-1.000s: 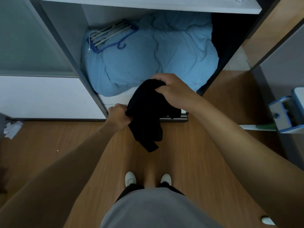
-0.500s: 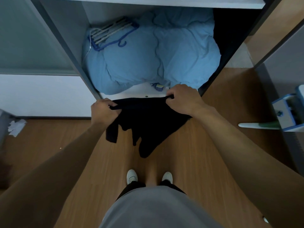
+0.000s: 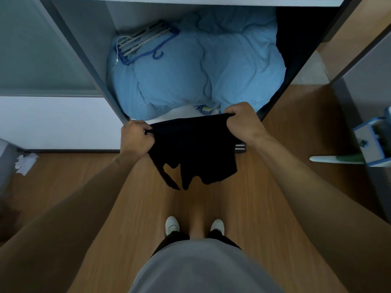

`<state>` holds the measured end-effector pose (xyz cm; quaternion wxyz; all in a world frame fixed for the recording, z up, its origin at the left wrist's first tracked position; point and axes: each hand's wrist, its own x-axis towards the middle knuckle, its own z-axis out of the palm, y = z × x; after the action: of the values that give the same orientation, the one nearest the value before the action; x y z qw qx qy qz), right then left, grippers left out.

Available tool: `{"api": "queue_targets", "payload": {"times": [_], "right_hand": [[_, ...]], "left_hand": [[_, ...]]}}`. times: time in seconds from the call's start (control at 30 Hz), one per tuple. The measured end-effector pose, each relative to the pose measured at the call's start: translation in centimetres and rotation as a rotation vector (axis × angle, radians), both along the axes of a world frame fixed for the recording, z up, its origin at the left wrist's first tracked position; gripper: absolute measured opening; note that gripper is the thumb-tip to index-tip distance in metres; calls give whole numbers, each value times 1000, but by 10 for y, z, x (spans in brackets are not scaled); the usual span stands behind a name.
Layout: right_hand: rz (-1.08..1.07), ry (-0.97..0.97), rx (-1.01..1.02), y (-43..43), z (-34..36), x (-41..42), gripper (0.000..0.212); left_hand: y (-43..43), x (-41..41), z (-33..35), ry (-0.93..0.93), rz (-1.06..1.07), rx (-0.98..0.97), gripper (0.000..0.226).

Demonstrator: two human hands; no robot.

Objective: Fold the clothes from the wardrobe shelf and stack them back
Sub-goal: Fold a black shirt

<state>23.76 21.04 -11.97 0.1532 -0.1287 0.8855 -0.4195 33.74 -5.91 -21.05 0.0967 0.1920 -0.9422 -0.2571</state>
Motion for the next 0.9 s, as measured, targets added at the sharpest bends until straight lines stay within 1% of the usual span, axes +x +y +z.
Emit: {"api": "queue_targets", "payload": {"times": [0.07, 0.1, 0.23, 0.37, 0.43, 0.47, 0.5, 0.53, 0.57, 0.63, 0.77, 0.87, 0.9], "right_hand": [[6, -42, 19, 0, 2, -1, 36], [21, -24, 61, 1, 3, -1, 37], [156, 88, 332, 3, 1, -2, 41], [248, 28, 449, 6, 0, -6, 40], [303, -1, 497, 4, 2, -7, 28], [323, -8, 526, 3, 4, -8, 17], [340, -5, 555, 2, 6, -8, 12], [353, -7, 580, 1, 8, -8, 26], [356, -17, 585, 0, 11, -9, 37], [376, -28, 549, -2, 18, -8, 43], [429, -30, 528, -10, 23, -4, 37], [434, 1, 536, -14, 16, -2, 23], [426, -2, 522, -15, 12, -1, 22]], "left_hand": [[5, -4, 4, -8, 40, 37, 40], [7, -6, 5, -4, 51, 44, 39], [8, -8, 1, 27, 100, 98, 22], [6, -8, 1, 32, 124, 112, 18], [5, -9, 1, 24, 145, 117, 23], [5, -10, 1, 19, 155, 121, 26], [5, -10, 1, 16, 163, 128, 29], [4, -11, 2, 14, 169, 134, 31], [4, -11, 3, 11, 172, 132, 32], [3, -10, 3, -5, 174, 117, 32], [8, -6, 4, -70, 237, 161, 28], [14, -4, 3, -76, 241, 193, 25], [15, -3, 3, -77, 239, 201, 25]]}}
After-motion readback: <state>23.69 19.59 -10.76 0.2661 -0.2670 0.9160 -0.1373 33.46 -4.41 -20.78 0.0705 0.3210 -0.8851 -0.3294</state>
